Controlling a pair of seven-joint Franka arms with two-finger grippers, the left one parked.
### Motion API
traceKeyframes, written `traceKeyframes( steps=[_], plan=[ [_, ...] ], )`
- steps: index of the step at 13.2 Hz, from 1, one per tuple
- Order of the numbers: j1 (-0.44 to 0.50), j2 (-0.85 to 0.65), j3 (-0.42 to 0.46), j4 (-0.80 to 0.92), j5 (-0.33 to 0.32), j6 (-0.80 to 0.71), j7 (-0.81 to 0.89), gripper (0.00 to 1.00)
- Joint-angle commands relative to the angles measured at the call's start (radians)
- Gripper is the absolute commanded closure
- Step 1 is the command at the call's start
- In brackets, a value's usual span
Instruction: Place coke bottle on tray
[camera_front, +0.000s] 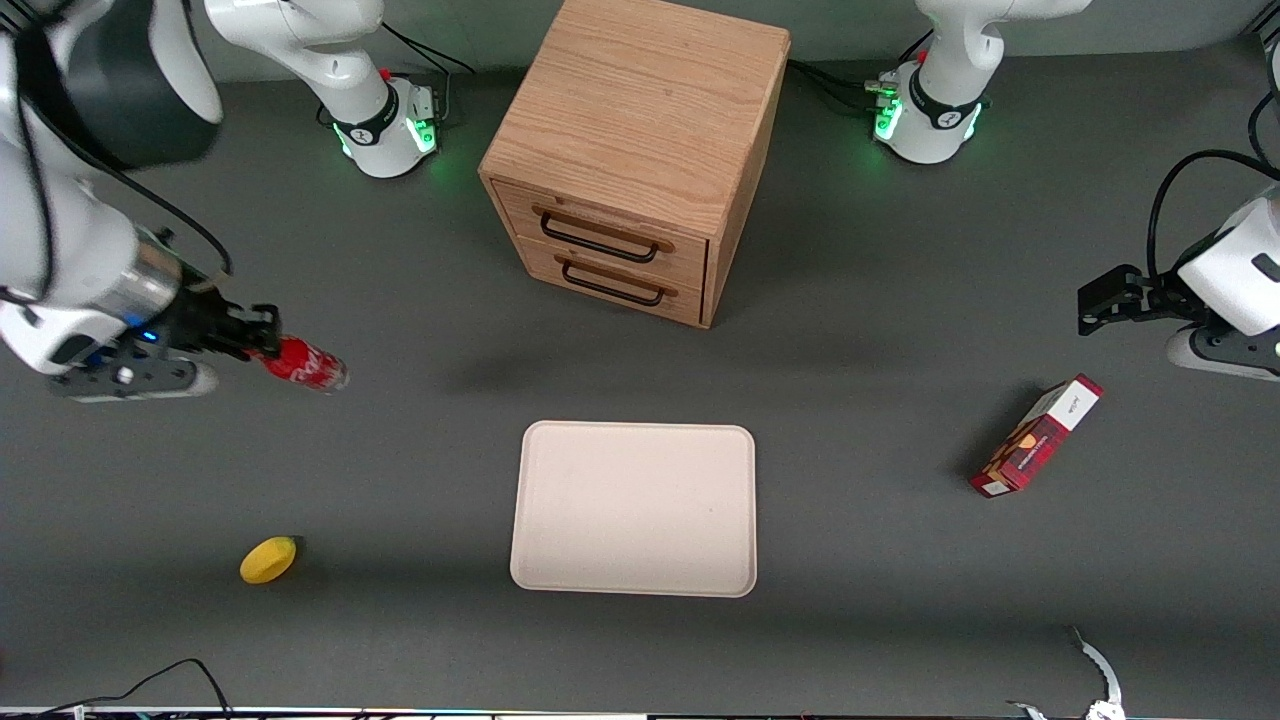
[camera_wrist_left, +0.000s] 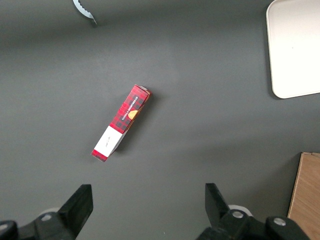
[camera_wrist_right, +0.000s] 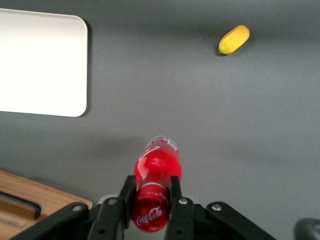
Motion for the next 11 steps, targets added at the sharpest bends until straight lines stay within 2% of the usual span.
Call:
traceKeyframes(
  steps=[1,3,7,11],
  plan=[
    [0.003,0.067,0.000,0.156,-0.020,-0.080,-0.020,1.00],
    [0.010,0.121,0.002,0.189,-0.017,-0.051,-0.003,1.00],
    [0.157,0.320,-0.010,0.361,-0.022,-0.005,0.143,1.00],
    [0.274,0.475,-0.026,0.363,-0.039,0.215,0.287,1.00]
  ],
)
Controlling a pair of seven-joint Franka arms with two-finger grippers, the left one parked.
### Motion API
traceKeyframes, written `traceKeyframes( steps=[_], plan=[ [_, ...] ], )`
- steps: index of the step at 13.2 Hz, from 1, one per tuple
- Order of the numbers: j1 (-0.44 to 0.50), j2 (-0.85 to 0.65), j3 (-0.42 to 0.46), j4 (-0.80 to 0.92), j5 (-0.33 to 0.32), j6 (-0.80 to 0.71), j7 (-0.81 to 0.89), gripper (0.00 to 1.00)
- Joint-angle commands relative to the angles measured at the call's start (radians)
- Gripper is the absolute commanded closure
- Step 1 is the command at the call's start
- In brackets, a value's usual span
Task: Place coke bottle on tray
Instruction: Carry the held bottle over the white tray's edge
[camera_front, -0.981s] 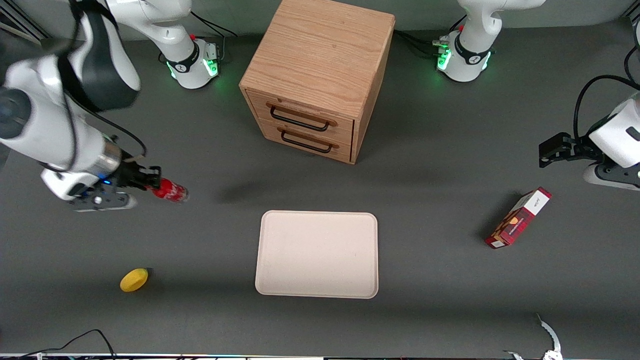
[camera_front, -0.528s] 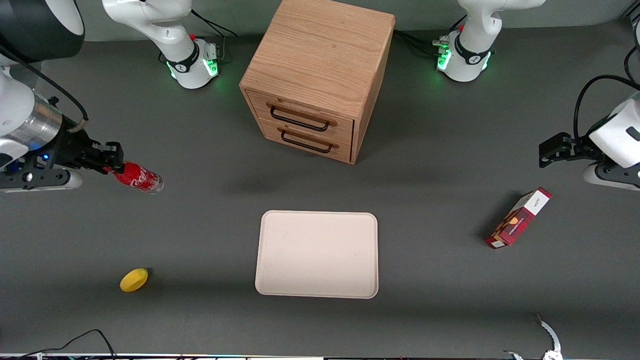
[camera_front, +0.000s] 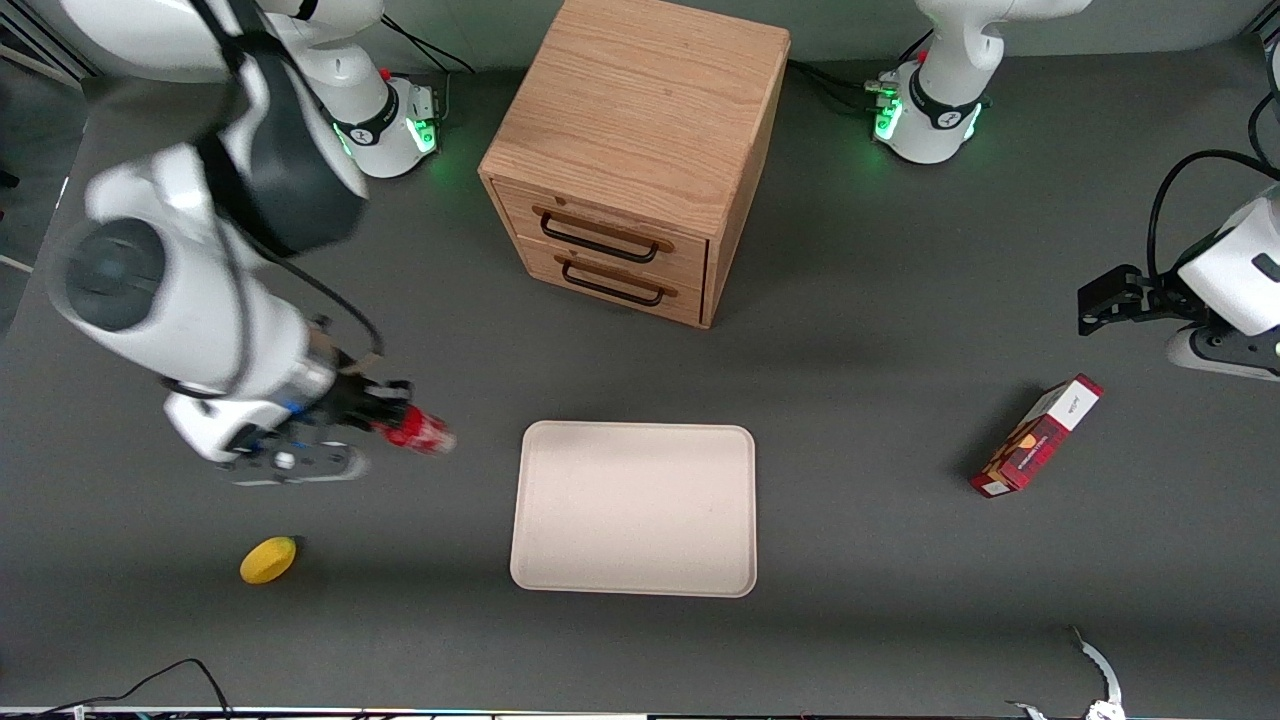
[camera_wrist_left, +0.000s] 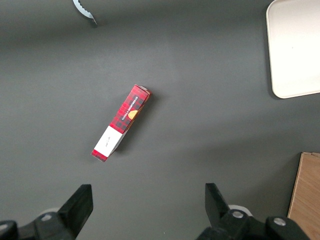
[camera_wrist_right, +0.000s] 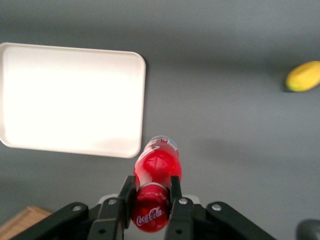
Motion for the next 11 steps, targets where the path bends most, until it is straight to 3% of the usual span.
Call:
traceKeyframes(
  steps=[1,11],
  plan=[
    [0.080,0.126,-0.032,0.077,-0.041,0.103,0.092,1.00],
    [0.158,0.306,-0.104,0.077,-0.065,0.396,0.140,1.00]
  ],
)
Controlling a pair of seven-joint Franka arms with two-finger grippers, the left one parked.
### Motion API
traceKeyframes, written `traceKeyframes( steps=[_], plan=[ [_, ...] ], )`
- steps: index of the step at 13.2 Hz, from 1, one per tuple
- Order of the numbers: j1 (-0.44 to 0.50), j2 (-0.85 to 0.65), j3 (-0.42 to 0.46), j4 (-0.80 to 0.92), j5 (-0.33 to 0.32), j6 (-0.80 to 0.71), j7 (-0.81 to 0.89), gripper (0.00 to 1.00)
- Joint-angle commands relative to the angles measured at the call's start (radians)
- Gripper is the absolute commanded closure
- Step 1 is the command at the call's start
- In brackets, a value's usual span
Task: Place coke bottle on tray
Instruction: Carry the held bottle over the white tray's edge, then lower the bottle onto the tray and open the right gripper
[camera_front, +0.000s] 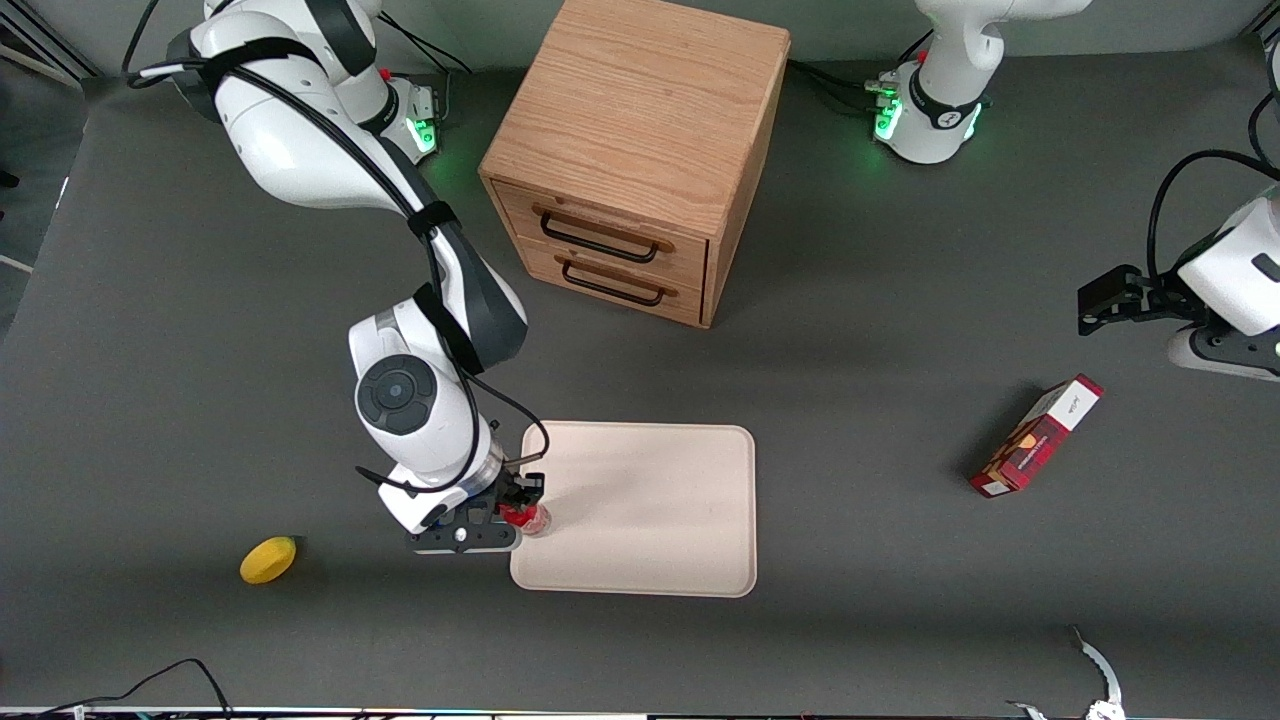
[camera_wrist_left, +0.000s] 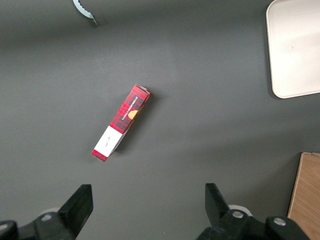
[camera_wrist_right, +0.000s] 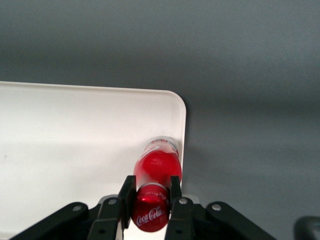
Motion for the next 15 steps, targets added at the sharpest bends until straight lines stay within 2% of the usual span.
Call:
traceKeyframes(
  steps=[1,4,5,6,8,12,15],
  plan=[
    [0.056,0.028,-0.055,0.050,-0.019,0.023,0.053,1.00],
    [0.073,0.045,-0.071,0.050,-0.019,0.061,0.062,0.97],
    [0.073,0.048,-0.071,0.048,-0.019,0.064,0.064,0.83],
    [0.073,0.048,-0.071,0.048,-0.019,0.064,0.064,0.35],
    [0.073,0.048,-0.072,0.048,-0.021,0.064,0.058,0.00],
    [0.067,0.038,-0.071,0.048,-0.019,0.055,0.057,0.00],
    [0.050,-0.051,-0.069,0.032,-0.019,-0.062,0.035,0.00]
  ],
)
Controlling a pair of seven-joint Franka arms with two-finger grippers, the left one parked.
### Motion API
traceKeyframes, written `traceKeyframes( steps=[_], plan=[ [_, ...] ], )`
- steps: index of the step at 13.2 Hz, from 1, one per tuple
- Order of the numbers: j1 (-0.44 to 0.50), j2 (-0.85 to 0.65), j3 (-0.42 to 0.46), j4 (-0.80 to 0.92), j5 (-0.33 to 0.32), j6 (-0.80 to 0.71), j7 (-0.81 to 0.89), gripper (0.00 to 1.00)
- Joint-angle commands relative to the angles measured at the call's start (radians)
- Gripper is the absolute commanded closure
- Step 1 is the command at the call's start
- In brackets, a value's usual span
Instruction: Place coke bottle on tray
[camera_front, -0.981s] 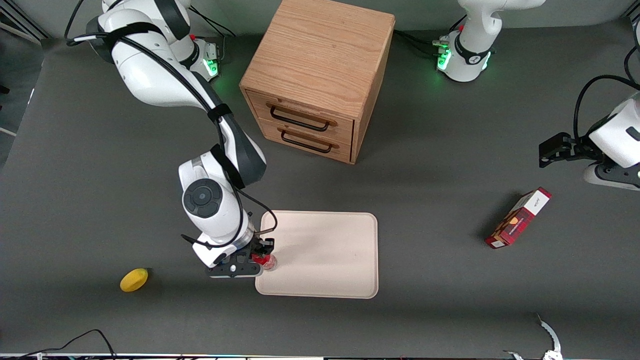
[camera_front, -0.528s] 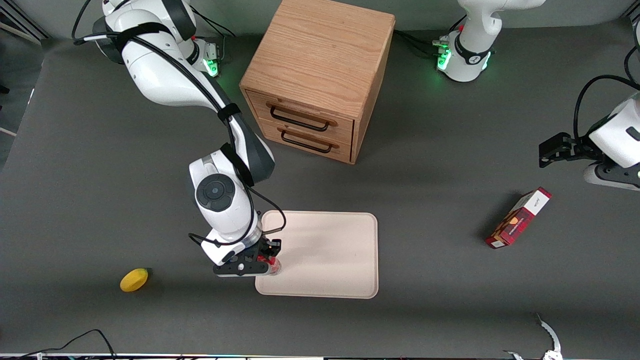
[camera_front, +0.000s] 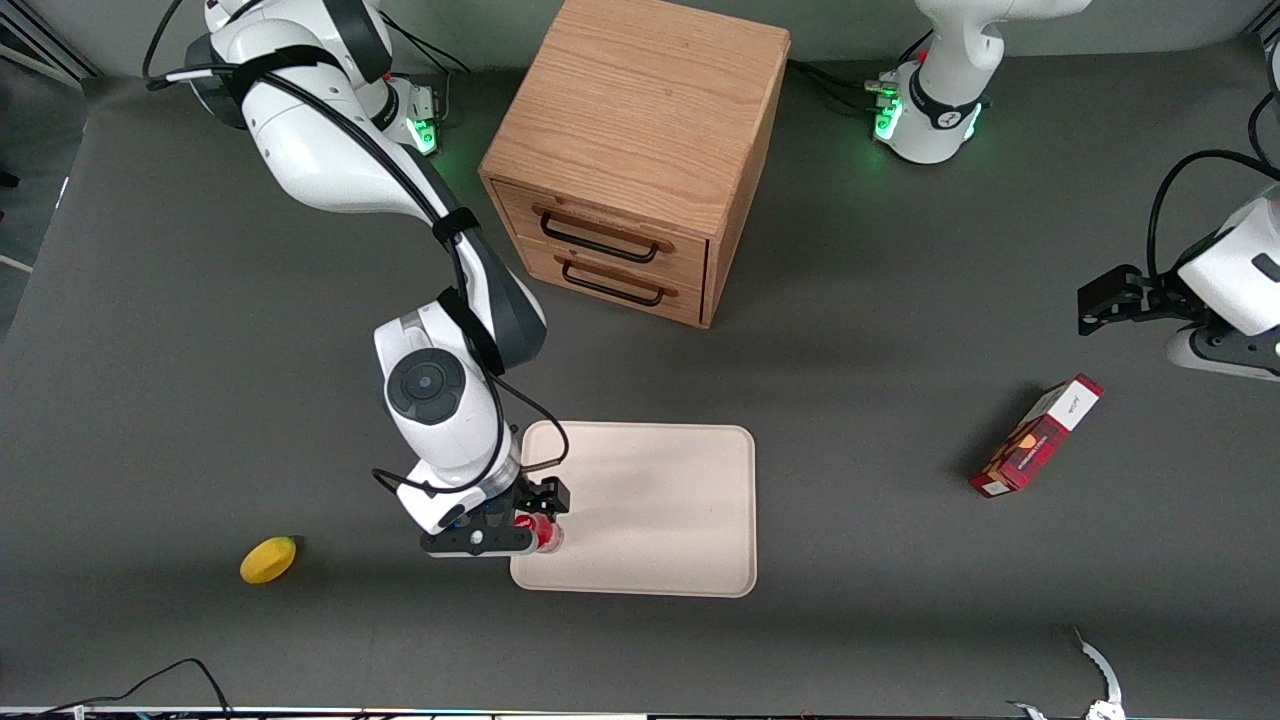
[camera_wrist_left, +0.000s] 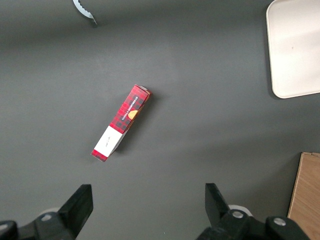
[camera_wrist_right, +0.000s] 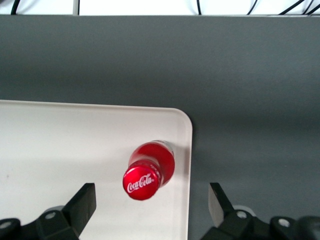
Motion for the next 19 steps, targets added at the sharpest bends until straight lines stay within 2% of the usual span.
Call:
traceKeyframes(
  steps=[1,5,8,12,19],
  plan=[
    [-0.031,-0.113,0.004,-0.044,-0.010,-0.159,-0.044,0.00],
    [-0.119,-0.452,0.018,-0.422,-0.004,-0.190,-0.186,0.00],
    [-0.191,-0.679,0.018,-0.643,-0.002,-0.200,-0.338,0.00],
    [-0.268,-0.785,0.024,-0.675,-0.001,-0.302,-0.394,0.00],
    [-0.338,-0.928,0.021,-0.643,0.061,-0.483,-0.424,0.00]
  ],
)
